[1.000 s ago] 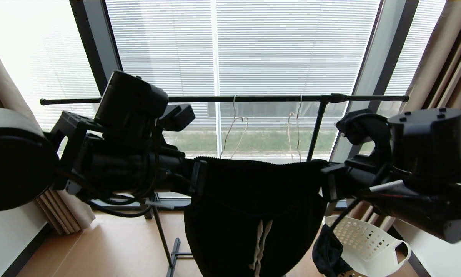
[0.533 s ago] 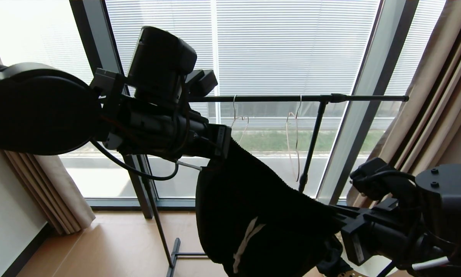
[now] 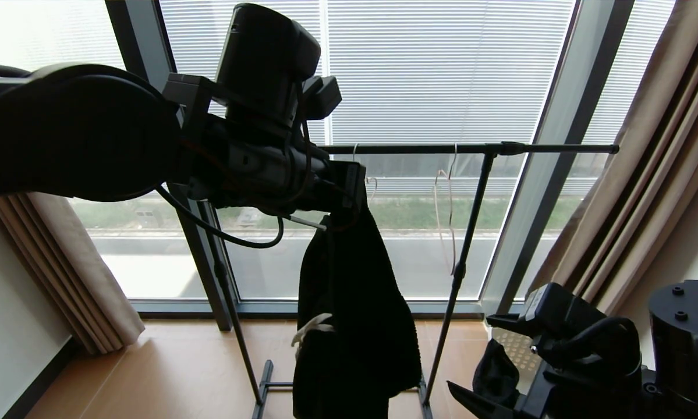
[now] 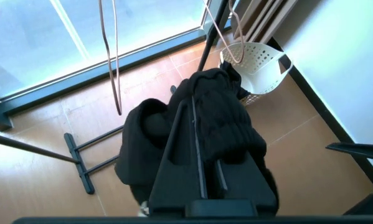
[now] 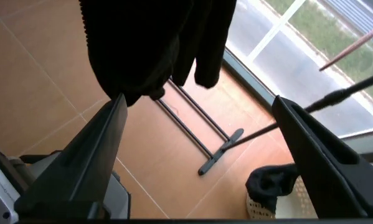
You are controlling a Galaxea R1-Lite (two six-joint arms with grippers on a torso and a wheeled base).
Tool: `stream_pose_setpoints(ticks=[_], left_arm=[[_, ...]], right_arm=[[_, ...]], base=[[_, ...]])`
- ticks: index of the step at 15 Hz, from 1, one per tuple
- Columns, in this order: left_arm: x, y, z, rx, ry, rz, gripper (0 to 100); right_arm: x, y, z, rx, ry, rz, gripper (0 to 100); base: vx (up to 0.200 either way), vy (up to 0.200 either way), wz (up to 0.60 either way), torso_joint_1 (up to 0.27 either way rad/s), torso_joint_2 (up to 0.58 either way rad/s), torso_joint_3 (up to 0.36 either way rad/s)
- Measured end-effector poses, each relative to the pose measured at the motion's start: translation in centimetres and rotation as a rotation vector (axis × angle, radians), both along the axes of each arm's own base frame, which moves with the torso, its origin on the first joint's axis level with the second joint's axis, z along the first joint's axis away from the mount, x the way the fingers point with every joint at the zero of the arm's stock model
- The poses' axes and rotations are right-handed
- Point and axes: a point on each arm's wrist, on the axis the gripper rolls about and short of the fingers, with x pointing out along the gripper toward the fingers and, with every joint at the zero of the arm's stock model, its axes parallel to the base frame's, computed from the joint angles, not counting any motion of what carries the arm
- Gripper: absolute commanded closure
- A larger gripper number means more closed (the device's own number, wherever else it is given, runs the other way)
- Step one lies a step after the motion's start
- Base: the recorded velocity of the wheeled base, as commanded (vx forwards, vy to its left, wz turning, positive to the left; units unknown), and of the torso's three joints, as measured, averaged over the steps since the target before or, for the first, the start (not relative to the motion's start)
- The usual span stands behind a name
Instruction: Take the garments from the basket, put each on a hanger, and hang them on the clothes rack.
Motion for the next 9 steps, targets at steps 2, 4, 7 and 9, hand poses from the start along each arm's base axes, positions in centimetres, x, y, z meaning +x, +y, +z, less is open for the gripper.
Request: stream_pose_setpoints(ticks=[2, 4, 7, 9], left_arm=[[0.1, -0.1, -0.1, 0.002, 0.000, 0.001, 100], [0.1, -0.2, -0.2, 0.003, 0.002, 0.000, 100], [0.1, -0.2, -0.2, 0.007, 0.004, 0.000, 100], [0.0, -0.3, -0.3, 0.009, 0.004, -0.006, 100]], right_arm=[[0.6, 0.4, 0.4, 0.033, -0.033, 0.017, 0], [1.4, 1.4, 1.4, 0.081, -0.080, 0.023, 0], [2.6, 3.1, 2.6, 0.106, -0.108, 0.039, 0], [3.6, 4.0, 2.6, 0.107, -0.110, 0.035, 0]], base=[[0.000, 0.000, 0.00, 0.000, 0.00, 0.000], [0.000, 0.000, 0.00, 0.000, 0.00, 0.000], [0.000, 0.000, 0.00, 0.000, 0.00, 0.000], [0.000, 0.000, 0.00, 0.000, 0.00, 0.000]])
